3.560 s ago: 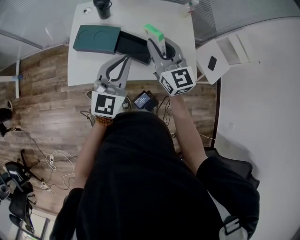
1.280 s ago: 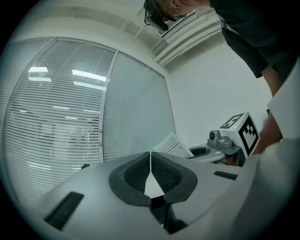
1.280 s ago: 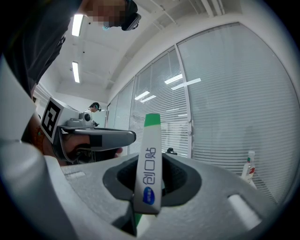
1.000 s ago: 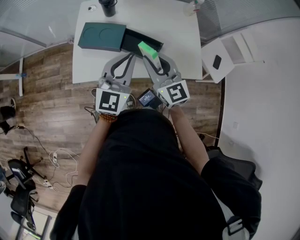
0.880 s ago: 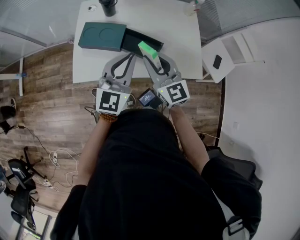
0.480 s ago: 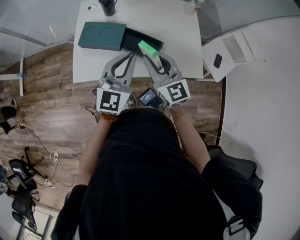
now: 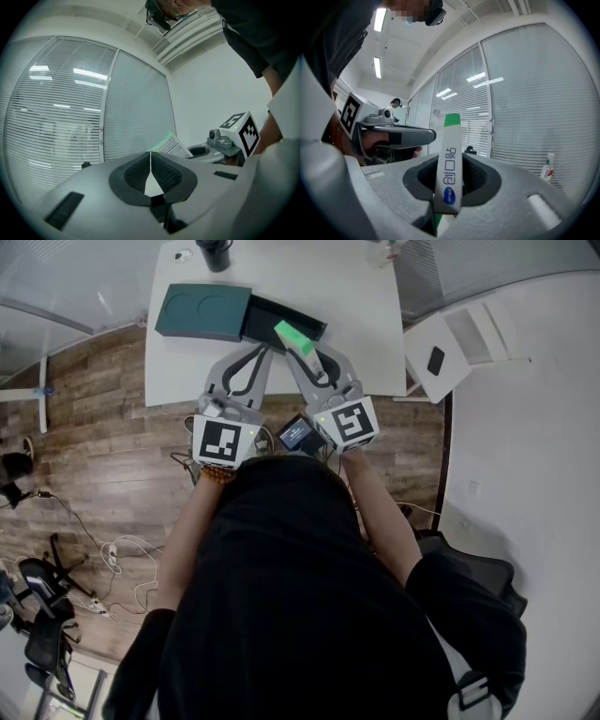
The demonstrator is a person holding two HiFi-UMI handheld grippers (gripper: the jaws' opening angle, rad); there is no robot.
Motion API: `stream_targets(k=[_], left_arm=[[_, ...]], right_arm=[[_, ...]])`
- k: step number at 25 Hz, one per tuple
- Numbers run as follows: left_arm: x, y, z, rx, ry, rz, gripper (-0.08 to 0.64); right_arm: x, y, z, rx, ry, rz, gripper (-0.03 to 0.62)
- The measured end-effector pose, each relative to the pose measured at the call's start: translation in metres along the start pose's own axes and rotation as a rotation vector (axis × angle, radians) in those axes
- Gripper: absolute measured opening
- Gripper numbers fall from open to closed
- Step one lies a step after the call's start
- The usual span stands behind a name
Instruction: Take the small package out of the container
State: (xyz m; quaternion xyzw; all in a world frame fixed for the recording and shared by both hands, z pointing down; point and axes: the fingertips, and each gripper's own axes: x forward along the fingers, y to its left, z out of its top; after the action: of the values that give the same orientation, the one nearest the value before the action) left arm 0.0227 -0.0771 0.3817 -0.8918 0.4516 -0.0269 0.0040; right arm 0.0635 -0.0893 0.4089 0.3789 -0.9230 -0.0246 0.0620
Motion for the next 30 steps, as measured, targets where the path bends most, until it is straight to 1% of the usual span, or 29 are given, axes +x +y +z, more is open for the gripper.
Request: stream_targets(k=[16, 20, 30], left_arm=[[-0.001, 0.003, -0.003, 0.006, 0.006, 0.0, 0.011], [-0.003, 0.005, -0.004, -0.007, 0.009, 0.011, 0.011], [-0.009, 0.011, -0.007, -0.008, 0.012, 0.028, 0.011]], right_arm=[[0.003, 0.0, -0.003, 0.008, 0.016, 0.004, 0.084], [0.004, 0.0, -0.005, 0.003, 0.027, 0.007, 0.083], [0.005, 0.005, -0.01, 0.006, 0.051, 0.011, 0.084]])
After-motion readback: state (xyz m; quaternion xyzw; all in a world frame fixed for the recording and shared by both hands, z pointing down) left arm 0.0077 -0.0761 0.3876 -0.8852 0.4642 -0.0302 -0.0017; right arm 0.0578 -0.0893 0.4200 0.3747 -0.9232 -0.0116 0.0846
